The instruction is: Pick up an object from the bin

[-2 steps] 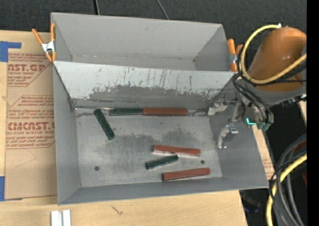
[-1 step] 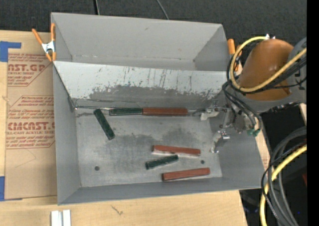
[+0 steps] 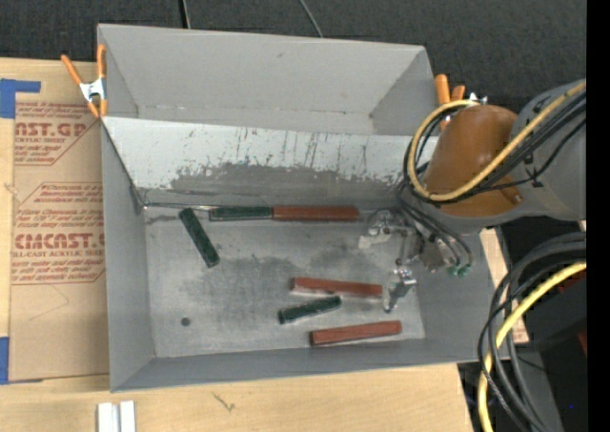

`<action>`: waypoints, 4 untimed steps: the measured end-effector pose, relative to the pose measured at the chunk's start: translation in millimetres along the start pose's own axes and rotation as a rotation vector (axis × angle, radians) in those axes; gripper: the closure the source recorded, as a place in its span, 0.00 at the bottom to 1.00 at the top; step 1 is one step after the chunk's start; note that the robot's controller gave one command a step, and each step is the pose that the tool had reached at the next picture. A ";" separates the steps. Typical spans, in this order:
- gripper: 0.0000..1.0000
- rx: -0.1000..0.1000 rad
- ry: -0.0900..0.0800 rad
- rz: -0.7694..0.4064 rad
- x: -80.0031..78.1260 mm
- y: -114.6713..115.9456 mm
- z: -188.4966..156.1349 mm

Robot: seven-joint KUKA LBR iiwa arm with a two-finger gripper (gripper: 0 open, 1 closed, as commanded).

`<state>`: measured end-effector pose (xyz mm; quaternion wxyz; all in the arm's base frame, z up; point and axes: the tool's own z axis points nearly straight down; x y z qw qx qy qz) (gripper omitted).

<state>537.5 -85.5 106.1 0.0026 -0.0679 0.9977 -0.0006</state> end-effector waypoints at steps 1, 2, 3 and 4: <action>1.00 0.002 -0.023 0.096 1.7 -2.2 28.5; 1.00 0.002 -0.023 0.096 1.7 -2.2 28.5; 1.00 -0.003 0.011 0.086 6.9 -6.9 -6.1; 1.00 0.002 -0.006 0.052 6.9 -9.4 -24.0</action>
Offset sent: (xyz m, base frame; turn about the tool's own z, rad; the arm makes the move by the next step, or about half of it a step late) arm 0.0000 0.0000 0.0000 0.0000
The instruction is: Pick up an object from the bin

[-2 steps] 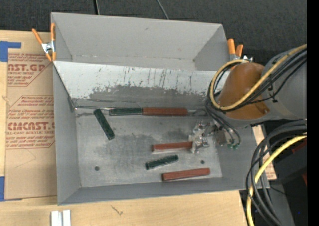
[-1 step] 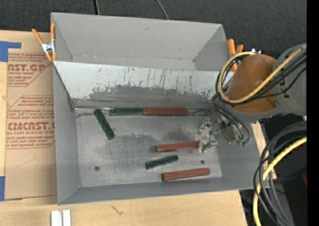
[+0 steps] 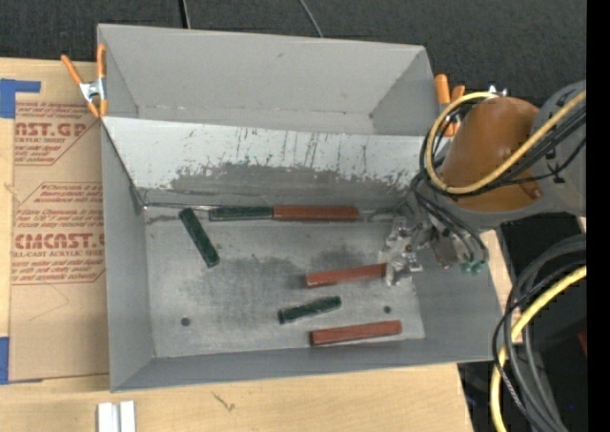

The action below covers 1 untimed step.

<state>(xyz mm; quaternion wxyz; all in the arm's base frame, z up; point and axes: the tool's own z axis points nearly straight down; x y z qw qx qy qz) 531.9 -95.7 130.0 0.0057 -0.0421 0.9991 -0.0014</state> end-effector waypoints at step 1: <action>1.00 -0.004 0.009 -0.154 -4.3 16.3 42.8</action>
Offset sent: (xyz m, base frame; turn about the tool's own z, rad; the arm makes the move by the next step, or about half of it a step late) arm 0.0416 0.0712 -0.0574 -0.5152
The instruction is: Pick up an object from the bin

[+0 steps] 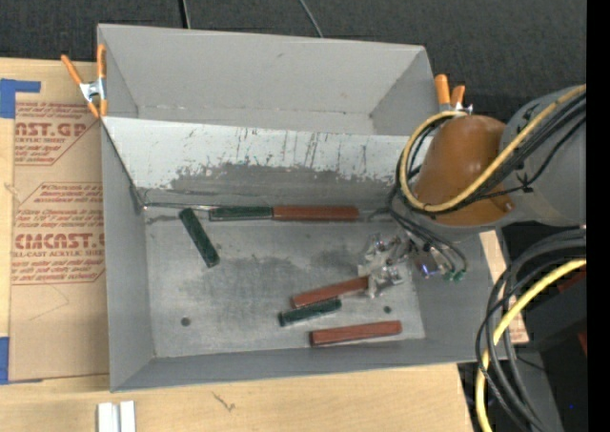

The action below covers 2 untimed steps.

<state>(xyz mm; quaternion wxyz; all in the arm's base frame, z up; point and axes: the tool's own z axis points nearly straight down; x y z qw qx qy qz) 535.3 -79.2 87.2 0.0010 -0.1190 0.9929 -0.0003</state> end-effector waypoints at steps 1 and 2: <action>1.00 0.002 0.005 -0.245 -27.1 23.3 8.2; 1.00 -0.001 -0.001 -0.363 -5.8 22.7 -116.6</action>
Offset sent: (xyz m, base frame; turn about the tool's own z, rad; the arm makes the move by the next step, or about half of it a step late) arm -0.0006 0.0226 0.1169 -0.3639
